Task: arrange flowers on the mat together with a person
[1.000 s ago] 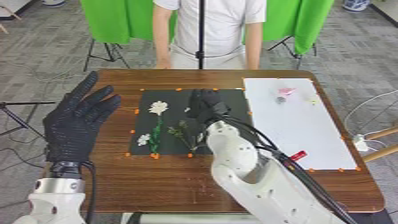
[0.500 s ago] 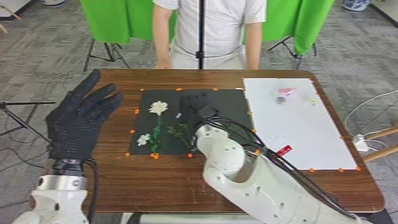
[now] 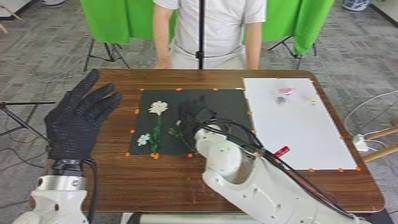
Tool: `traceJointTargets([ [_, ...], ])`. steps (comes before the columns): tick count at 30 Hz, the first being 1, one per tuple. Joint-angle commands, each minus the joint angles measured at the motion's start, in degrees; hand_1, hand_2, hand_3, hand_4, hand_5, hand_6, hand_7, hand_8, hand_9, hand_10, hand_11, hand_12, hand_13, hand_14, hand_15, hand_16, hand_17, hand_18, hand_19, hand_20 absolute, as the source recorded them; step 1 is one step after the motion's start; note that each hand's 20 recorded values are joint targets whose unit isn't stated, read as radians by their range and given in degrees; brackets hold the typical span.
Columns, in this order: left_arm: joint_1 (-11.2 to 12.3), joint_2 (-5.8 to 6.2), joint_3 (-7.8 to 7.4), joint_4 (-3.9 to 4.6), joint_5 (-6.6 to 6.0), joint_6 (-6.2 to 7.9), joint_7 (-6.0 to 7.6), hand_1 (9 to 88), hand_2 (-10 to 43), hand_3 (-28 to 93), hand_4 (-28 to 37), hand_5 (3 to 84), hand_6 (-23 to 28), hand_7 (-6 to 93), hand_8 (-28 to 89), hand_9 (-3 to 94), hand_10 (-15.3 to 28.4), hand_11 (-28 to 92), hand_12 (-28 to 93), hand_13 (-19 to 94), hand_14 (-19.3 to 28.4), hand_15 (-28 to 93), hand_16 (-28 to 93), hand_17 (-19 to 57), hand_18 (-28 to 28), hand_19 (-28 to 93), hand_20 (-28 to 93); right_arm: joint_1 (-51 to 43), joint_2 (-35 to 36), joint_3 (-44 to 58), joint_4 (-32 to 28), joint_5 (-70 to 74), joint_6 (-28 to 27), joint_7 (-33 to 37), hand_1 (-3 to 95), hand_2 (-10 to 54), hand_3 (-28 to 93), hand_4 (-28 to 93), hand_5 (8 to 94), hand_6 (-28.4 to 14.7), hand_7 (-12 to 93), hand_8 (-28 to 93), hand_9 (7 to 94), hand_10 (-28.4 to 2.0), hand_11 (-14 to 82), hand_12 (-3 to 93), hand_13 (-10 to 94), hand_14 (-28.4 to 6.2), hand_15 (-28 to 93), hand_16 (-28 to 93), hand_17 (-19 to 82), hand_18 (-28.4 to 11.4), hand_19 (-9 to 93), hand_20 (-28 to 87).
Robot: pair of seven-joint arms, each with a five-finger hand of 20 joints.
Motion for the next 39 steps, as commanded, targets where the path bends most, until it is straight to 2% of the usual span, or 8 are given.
traceJointTargets([
  [1, 0.36, 0.36, 0.43, 0.44, -0.44, 0.77, -0.06, 21.6, 8.9, 78, -26.6, 36.4, 9.1, 11.0, -9, 35.7, 21.3, 24, 10, 27, 28.3, 53, -11, -5.7, 25.7, 69, 0, 1.38, -0.51, -1.98, 0.14, -5.55, 2.99, -1.38, 45.4, -9.5, 75, -28, 73.4, 4.4, 14, -7, 80.3, -8.7, 20.5, 21.2, 67, -8.7, 39, 14, 12, -15.1, 58, 9],
  [5, 0.7, 0.03, 0.19, 0.44, -0.28, 0.38, -0.46, 21.7, 8.9, 78, -26.6, 36.4, 9.1, 11.1, -9, 35.6, 21.3, 25, 10, 27, 28.3, 53, -11, -5.9, 25.6, 68, 0, 0.62, -0.96, -1.3, -0.38, -7.17, 0.18, -2.84, 43.0, -9.5, 78, -28, 72.4, 4.6, 14, -10, 78.6, -9.4, 23.5, 19.1, 66, -9.2, 41, 13, 11, -15.1, 58, 10],
  [14, 0.74, 0.13, 0.18, 0.45, -0.42, 0.84, -0.74, 21.7, 8.9, 78, -26.7, 36.6, 9.3, 11.3, -10, 35.7, 21.3, 25, 10, 27, 28.2, 53, -11, -6.1, 25.5, 68, 0, -0.77, -1.52, 0.22, -1.26, -8.72, -4.72, -4.88, 37.6, -9.5, 81, -28, 69.1, 4.3, 14, -14, 73.7, -11.0, 27.8, 14.7, 62, -10.3, 43, 13, 9, -15.3, 56, 12],
  [24, 0.41, 0.07, 0.25, 0.65, -0.42, 0.75, -1.68, 21.7, 8.9, 79, -26.6, 36.7, 9.4, 11.3, -10, 35.7, 21.4, 25, 9, 27, 28.3, 53, -11, -6.1, 25.5, 67, 0, -0.64, -1.79, 0.56, -1.86, -7.67, -5.04, -5.04, 35.0, -9.5, 80, -28, 64.5, 3.0, 14, -14, 69.9, -12.3, 29.0, 14.4, 58, -11.6, 46, 11, 7, -15.7, 55, 13],
  [31, 0.37, -0.45, 0.03, 0.64, -0.05, 0.55, -2.68, 21.7, 9.0, 79, -26.6, 36.9, 9.6, 11.2, -10, 35.7, 21.4, 25, 10, 27, 28.3, 53, -11, -6.1, 25.5, 67, 0, -1.28, -2.5, 1.55, -2.65, -7.21, -5.88, -5.73, 32.1, -9.5, 80, -28, 61.1, 1.4, 14, -14, 67.5, -13.2, 29.6, 14.3, 56, -12.4, 47, 11, 6, -16.4, 55, 13],
  [34, 0.75, -0.38, -0.06, 0.59, -0.1, 0.6, -2.57, 21.6, 9.0, 79, -26.4, 37.0, 9.6, 11.2, -10, 35.7, 21.4, 25, 9, 27, 28.3, 53, -11, -6.2, 25.5, 67, 0, -1.51, -2.66, 1.77, -3.17, -6.4, -6.52, -5.68, 31.1, -9.5, 80, -28, 59.8, 1.2, 14, -14, 66.9, -13.3, 30.0, 14.2, 56, -12.7, 48, 11, 5, -16.6, 55, 13],
  [36, 0.56, -0.61, -0.08, 0.62, 0.01, 0.63, -3.03, 21.7, 9.0, 79, -26.4, 37.0, 9.6, 11.2, -9, 35.7, 21.5, 25, 9, 27, 28.3, 53, -12, -6.2, 25.5, 67, 0, -1.8, -3.01, 2.39, -3.48, -5.46, -7.19, -5.76, 30.9, -9.5, 80, -28, 59.4, 1.0, 14, -14, 66.7, -13.4, 30.1, 14.1, 55, -13.0, 48, 10, 5, -16.7, 55, 14],
  [39, 1.1, -0.52, -0.09, 0.42, -0.07, 1.12, -2.69, 21.7, 9.0, 79, -26.3, 37.0, 9.6, 11.2, -10, 35.7, 21.5, 25, 9, 27, 28.3, 53, -12, -6.2, 25.5, 67, 0, -3.08, -3.86, 4.04, -4.05, -6.1, -7.56, -7.13, 30.3, -9.5, 80, -28, 58.8, 0.7, 14, -14, 66.0, -13.7, 30.3, 14.0, 54, -13.2, 48, 10, 5, -16.8, 55, 14],
])
